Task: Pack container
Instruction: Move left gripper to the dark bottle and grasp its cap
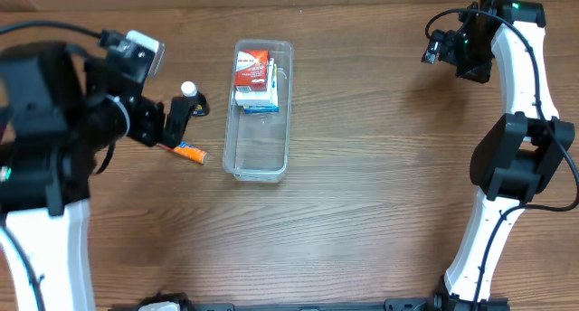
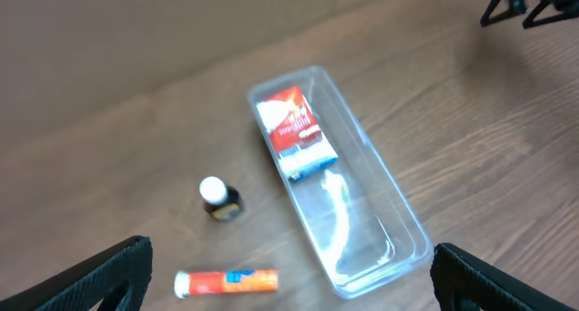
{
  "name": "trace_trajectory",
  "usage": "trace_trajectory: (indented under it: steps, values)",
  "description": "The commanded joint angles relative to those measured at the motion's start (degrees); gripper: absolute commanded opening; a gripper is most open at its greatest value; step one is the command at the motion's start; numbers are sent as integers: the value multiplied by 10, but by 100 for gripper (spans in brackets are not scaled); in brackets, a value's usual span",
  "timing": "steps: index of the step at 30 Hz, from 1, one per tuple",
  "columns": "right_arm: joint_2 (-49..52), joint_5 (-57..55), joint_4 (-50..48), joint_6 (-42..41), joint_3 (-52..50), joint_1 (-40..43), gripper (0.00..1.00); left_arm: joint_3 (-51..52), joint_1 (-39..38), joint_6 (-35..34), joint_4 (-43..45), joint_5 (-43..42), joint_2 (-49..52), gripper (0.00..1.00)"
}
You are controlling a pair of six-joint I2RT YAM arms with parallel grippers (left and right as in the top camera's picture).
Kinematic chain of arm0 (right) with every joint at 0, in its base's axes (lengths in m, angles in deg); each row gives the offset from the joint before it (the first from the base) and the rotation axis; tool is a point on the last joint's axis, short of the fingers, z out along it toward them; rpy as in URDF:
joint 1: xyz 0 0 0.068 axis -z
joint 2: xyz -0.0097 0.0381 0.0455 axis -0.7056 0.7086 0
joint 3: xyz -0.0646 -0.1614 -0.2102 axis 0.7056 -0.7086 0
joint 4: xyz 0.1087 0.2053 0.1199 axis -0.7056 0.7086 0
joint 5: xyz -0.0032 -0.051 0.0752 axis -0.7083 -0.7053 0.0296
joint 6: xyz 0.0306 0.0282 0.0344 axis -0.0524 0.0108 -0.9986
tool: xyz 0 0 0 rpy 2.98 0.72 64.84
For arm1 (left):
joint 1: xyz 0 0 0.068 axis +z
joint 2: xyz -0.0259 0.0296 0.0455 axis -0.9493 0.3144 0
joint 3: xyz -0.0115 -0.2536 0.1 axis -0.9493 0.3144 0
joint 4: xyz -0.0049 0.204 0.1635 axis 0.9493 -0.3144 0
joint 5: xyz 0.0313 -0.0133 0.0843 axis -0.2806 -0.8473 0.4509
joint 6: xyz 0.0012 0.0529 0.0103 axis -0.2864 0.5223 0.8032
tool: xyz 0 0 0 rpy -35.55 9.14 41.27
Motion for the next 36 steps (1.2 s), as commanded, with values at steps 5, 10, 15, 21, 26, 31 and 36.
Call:
trace_trajectory:
  steps: [5, 10, 15, 21, 26, 31, 36]
  values:
    - [-8, -1, -3, -2, 14, -1, 100, -14, 2, -88, 16, 14, 129, 100]
    - [-8, -1, -3, -2, 14, -1, 100, -14, 2, -138, 73, 131, 255, 100]
    - [-8, -1, -3, -2, 14, -1, 100, -14, 2, -141, 123, 141, 362, 100]
    - [-8, -1, -3, -2, 14, -1, 100, -14, 2, -148, 167, 150, 426, 100]
    - [-8, -1, -3, -2, 14, -1, 100, -14, 2, -148, 185, 151, 438, 93]
    - [-8, -1, -3, -2, 14, -1, 100, -14, 2, -137, 185, 162, 441, 75]
    - [-8, -1, -3, -2, 14, -1, 100, -14, 2, -139, 195, 160, 441, 35]
